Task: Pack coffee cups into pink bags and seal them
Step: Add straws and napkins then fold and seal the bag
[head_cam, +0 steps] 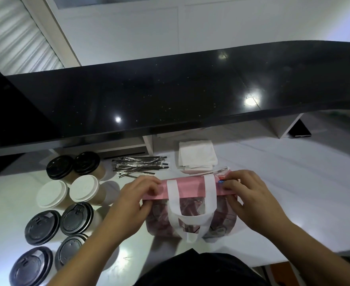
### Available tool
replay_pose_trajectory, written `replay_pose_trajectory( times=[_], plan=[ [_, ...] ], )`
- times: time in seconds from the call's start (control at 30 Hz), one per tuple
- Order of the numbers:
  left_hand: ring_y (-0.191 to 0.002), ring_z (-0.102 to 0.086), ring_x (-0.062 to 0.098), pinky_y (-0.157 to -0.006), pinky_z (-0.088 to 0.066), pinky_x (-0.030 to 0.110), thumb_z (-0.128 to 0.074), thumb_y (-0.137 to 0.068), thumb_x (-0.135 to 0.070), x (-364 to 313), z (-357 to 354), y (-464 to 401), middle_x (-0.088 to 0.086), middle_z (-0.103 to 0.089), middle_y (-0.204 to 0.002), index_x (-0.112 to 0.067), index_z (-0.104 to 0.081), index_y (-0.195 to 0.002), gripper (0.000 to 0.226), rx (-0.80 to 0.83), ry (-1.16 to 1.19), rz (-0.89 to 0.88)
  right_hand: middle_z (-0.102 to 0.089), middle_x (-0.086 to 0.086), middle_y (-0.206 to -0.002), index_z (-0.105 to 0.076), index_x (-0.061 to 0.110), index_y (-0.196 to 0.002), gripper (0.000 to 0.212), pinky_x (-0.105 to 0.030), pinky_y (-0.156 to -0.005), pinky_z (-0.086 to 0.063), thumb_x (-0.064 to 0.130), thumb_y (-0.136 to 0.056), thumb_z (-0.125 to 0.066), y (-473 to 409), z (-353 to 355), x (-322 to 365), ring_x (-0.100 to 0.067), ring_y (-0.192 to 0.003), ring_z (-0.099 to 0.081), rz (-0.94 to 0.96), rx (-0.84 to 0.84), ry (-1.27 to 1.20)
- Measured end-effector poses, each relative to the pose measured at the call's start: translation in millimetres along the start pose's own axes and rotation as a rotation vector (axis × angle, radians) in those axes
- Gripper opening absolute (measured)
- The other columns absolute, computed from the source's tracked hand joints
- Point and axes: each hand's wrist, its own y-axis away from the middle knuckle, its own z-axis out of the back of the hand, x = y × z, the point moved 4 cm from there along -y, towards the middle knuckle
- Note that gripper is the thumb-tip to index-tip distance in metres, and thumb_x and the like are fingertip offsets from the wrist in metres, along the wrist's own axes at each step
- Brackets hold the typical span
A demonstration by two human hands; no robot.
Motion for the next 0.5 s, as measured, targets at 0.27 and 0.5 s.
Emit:
replay_pose_trajectory(
  times=[0.27,0.5],
  plan=[
    [-0.108,-0.058,0.003,-0.092,-0.048,0.045,-0.065,-0.087,-0.011,-0.9,-3.9,-0.6,-0.021,-0.063,-0.118,-0.033,-0.071,-0.103,0.028,-0.004,-0.169,-0.09,-0.058,0.007,-0.113,-0.064,0.021,-0.115,0.022,-0.034,-0.084,-0.052,0.023,-0.094,-0.066,-6.2,-5.3,-0.5,-0.019,-0.103,-0.053,-0.035,-0.017,-0.03],
    [-0.112,-0.052,0.012,-0.095,-0.035,0.031,-0.06,-0.084,-0.007,-7.6,-6.0,-8.2,-0.014,-0.062,-0.122,-0.031,-0.069,-0.122,0.046,0.088,-0.349,-0.168,-0.059,0.004,-0.107,-0.072,0.023,-0.116,0.028,-0.037,-0.082,-0.048,0.016,-0.089,-0.073,-19.7,-0.6,9.3,-0.023,-0.099,-0.053,0.004,0.025,0.034]
  ],
)
